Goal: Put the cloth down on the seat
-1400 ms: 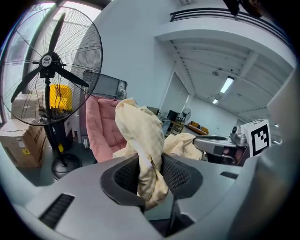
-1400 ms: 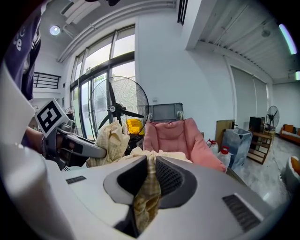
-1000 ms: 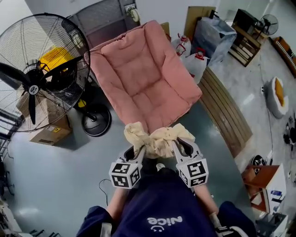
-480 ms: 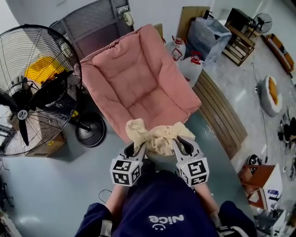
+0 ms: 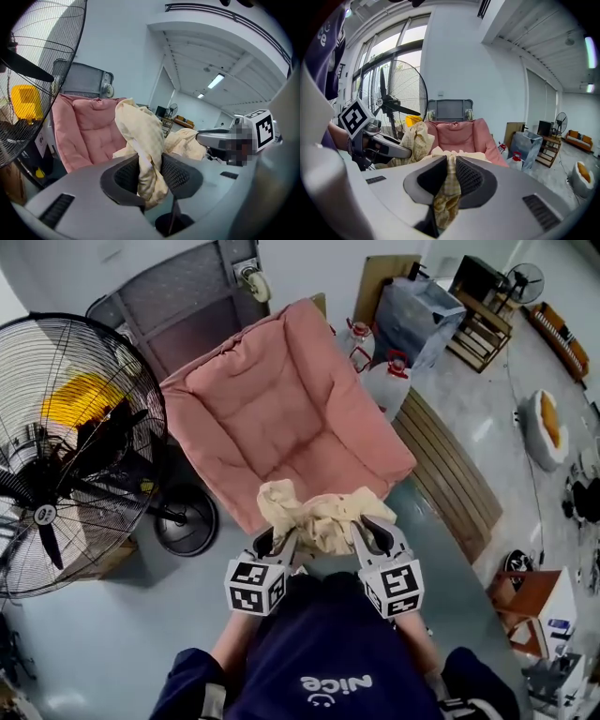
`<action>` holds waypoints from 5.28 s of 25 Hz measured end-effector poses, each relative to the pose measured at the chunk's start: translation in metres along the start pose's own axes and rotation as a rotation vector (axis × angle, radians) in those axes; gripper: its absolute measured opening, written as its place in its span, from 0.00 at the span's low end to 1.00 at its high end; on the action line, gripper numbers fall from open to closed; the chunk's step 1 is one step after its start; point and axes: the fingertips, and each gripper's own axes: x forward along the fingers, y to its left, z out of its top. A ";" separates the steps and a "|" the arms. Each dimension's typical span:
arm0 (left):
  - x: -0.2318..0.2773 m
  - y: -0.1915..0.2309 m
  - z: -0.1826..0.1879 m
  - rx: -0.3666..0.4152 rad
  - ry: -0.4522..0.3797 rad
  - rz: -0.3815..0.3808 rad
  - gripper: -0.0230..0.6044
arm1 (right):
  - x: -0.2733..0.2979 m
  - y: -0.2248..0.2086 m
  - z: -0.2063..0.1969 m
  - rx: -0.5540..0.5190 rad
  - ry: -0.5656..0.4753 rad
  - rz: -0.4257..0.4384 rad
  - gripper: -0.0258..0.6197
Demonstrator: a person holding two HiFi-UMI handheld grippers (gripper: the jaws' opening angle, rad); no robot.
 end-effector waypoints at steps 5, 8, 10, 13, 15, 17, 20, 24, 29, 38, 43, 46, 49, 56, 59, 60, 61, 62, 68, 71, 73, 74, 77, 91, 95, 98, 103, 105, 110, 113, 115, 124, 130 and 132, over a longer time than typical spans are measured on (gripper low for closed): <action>-0.001 0.009 0.007 0.009 -0.004 0.004 0.26 | 0.007 0.003 0.004 0.002 0.012 -0.001 0.17; -0.003 0.019 0.009 -0.001 -0.007 0.020 0.26 | 0.017 0.006 0.007 -0.006 0.019 0.015 0.17; -0.003 0.022 0.010 -0.013 -0.012 0.033 0.26 | 0.023 0.006 0.010 -0.018 0.020 0.031 0.17; -0.001 0.028 0.013 -0.026 -0.028 0.058 0.26 | 0.034 0.004 0.014 -0.035 0.017 0.053 0.17; 0.002 0.033 0.015 -0.038 -0.037 0.083 0.26 | 0.042 0.002 0.016 -0.046 0.015 0.076 0.17; 0.004 0.036 0.018 -0.054 -0.048 0.111 0.26 | 0.049 -0.001 0.019 -0.058 0.013 0.101 0.17; 0.010 0.037 0.025 -0.068 -0.064 0.146 0.26 | 0.059 -0.011 0.027 -0.071 0.002 0.132 0.17; 0.021 0.039 0.035 -0.096 -0.084 0.196 0.26 | 0.074 -0.027 0.033 -0.087 0.000 0.174 0.17; 0.031 0.034 0.046 -0.121 -0.101 0.245 0.26 | 0.087 -0.045 0.042 -0.103 0.000 0.218 0.17; 0.066 0.053 0.078 -0.143 -0.117 0.314 0.26 | 0.132 -0.076 0.062 -0.128 0.002 0.286 0.17; 0.091 0.068 0.088 -0.155 -0.111 0.343 0.26 | 0.162 -0.090 0.067 -0.135 0.013 0.323 0.17; 0.106 0.078 0.091 -0.160 -0.097 0.352 0.26 | 0.182 -0.098 0.064 -0.137 0.028 0.343 0.17; 0.124 0.089 0.089 -0.171 -0.066 0.353 0.26 | 0.203 -0.106 0.058 -0.131 0.052 0.358 0.17; 0.169 0.121 0.078 -0.204 -0.009 0.357 0.26 | 0.259 -0.116 0.044 -0.080 0.075 0.409 0.13; 0.197 0.131 0.066 -0.216 0.026 0.354 0.26 | 0.286 -0.117 0.034 -0.047 0.092 0.436 0.13; 0.207 0.135 0.059 -0.211 0.050 0.358 0.25 | 0.295 -0.118 0.029 -0.040 0.102 0.438 0.13; 0.218 0.138 0.051 -0.202 0.076 0.365 0.24 | 0.304 -0.120 0.024 -0.034 0.115 0.439 0.13; 0.228 0.142 0.044 -0.195 0.103 0.370 0.24 | 0.312 -0.121 0.018 -0.029 0.129 0.440 0.13; 0.266 0.170 0.005 -0.239 0.218 0.357 0.24 | 0.342 -0.130 -0.015 0.001 0.197 0.436 0.13; 0.276 0.179 -0.008 -0.247 0.249 0.350 0.24 | 0.349 -0.132 -0.032 0.017 0.229 0.432 0.13; 0.285 0.183 -0.020 -0.255 0.273 0.341 0.24 | 0.352 -0.132 -0.046 0.024 0.257 0.428 0.13; 0.291 0.185 -0.026 -0.261 0.283 0.335 0.24 | 0.354 -0.133 -0.054 0.026 0.272 0.425 0.13; 0.315 0.199 -0.048 -0.286 0.315 0.328 0.24 | 0.370 -0.133 -0.078 0.038 0.301 0.416 0.13; 0.391 0.257 -0.160 -0.407 0.444 0.331 0.25 | 0.431 -0.129 -0.181 0.097 0.400 0.385 0.13; 0.405 0.279 -0.181 -0.427 0.470 0.358 0.25 | 0.442 -0.125 -0.206 0.090 0.428 0.395 0.13; 0.409 0.290 -0.194 -0.466 0.490 0.383 0.27 | 0.441 -0.120 -0.218 0.093 0.443 0.405 0.13; 0.405 0.298 -0.192 -0.496 0.478 0.418 0.37 | 0.437 -0.121 -0.215 0.263 0.403 0.380 0.13; 0.398 0.293 -0.190 -0.495 0.481 0.423 0.43 | 0.434 -0.124 -0.213 0.281 0.411 0.354 0.13; 0.367 0.275 -0.165 -0.543 0.449 0.415 0.52 | 0.420 -0.127 -0.185 0.234 0.401 0.343 0.13; 0.347 0.258 -0.148 -0.541 0.418 0.398 0.52 | 0.408 -0.128 -0.164 0.225 0.377 0.330 0.13; 0.331 0.248 -0.130 -0.529 0.379 0.390 0.52 | 0.397 -0.127 -0.148 0.216 0.362 0.317 0.13; 0.262 0.196 -0.020 -0.443 0.141 0.362 0.54 | 0.327 -0.120 -0.066 0.213 0.260 0.308 0.13; 0.229 0.149 0.023 -0.352 0.067 0.327 0.54 | 0.284 -0.126 -0.020 0.129 0.173 0.309 0.13; 0.209 0.135 0.036 -0.326 0.037 0.328 0.54 | 0.264 -0.125 -0.002 0.098 0.138 0.303 0.13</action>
